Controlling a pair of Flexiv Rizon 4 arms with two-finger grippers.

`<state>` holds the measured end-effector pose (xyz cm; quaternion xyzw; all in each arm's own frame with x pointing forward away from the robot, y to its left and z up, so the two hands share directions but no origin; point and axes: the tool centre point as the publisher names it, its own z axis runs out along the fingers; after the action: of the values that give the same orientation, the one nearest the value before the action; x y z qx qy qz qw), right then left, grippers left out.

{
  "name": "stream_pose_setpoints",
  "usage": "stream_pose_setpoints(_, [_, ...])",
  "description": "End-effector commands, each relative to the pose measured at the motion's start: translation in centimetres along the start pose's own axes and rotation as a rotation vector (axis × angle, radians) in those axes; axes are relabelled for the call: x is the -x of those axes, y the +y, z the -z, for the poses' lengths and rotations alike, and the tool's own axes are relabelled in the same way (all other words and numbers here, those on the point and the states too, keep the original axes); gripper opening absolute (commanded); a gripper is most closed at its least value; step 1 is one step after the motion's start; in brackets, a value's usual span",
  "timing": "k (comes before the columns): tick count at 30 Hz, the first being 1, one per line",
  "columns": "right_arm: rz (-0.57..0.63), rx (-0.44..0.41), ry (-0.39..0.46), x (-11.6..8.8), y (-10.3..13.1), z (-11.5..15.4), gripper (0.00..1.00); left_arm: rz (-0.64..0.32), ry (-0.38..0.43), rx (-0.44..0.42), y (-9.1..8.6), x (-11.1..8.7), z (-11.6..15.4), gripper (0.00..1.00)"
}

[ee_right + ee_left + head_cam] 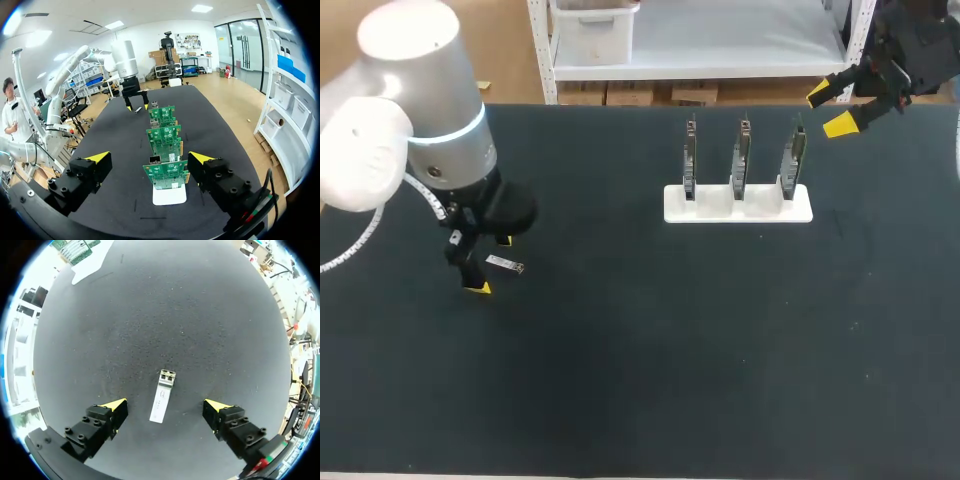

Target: Pick up the optical module with the left hand, and insert it into the network port with the right hand.

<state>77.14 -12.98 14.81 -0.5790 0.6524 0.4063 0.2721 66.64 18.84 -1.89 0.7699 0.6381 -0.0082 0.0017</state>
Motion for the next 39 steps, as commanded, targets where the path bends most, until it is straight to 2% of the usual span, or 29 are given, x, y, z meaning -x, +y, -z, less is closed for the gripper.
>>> stream_pose_setpoints(1, [0.0, -0.002, 0.0, 0.0, 0.0, 0.0, 1.0, 0.007, -0.004, 0.001, 0.0, -0.1, -0.2, 1.0])
stream_pose_setpoints(6, [0.0, -0.002, 0.0, 0.0, 0.0, 0.0, 1.0, 0.011, -0.006, -0.007, -0.1, -0.1, -0.6, 0.99])
stream_pose_setpoints(7, [0.0, -0.002, 0.0, 0.0, 0.0, 0.0, 1.0, 0.01, -0.005, -0.011, -0.1, -0.1, -0.7, 0.82])
stream_pose_setpoints(8, [0.0, -0.002, 0.0, 0.0, 0.0, 0.0, 1.0, 0.01, -0.006, -0.015, -0.1, -0.1, -0.8, 0.59])
stream_pose_setpoints(9, [0.0, -0.002, 0.0, 0.0, 0.0, 0.0, 1.0, 0.01, -0.006, -0.016, -0.1, -0.1, -0.8, 0.3])
stream_pose_setpoints(11, [0.0, -0.002, 0.0, 0.0, 0.0, 0.0, 1.0, 0.01, -0.006, -0.018, -0.1, -0.1, -0.8, 0.0])
stream_pose_setpoints(28, [0.0, -0.002, 0.0, 0.0, 0.0, 0.0, 1.0, 0.012, 0.001, -0.022, 0.4, 0.1, -0.7, 0.0])
stream_pose_setpoints(36, [0.0, -0.002, 0.0, 0.0, 0.0, 0.0, 1.0, 0.055, -0.042, -0.002, 1.0, 0.4, 0.5, 0.0])
stream_pose_setpoints(39, [0.0, -0.002, 0.0, 0.0, 0.0, 0.0, 1.0, 0.059, 0.007, 0.019, 1.4, 0.1, 1.2, 0.0])
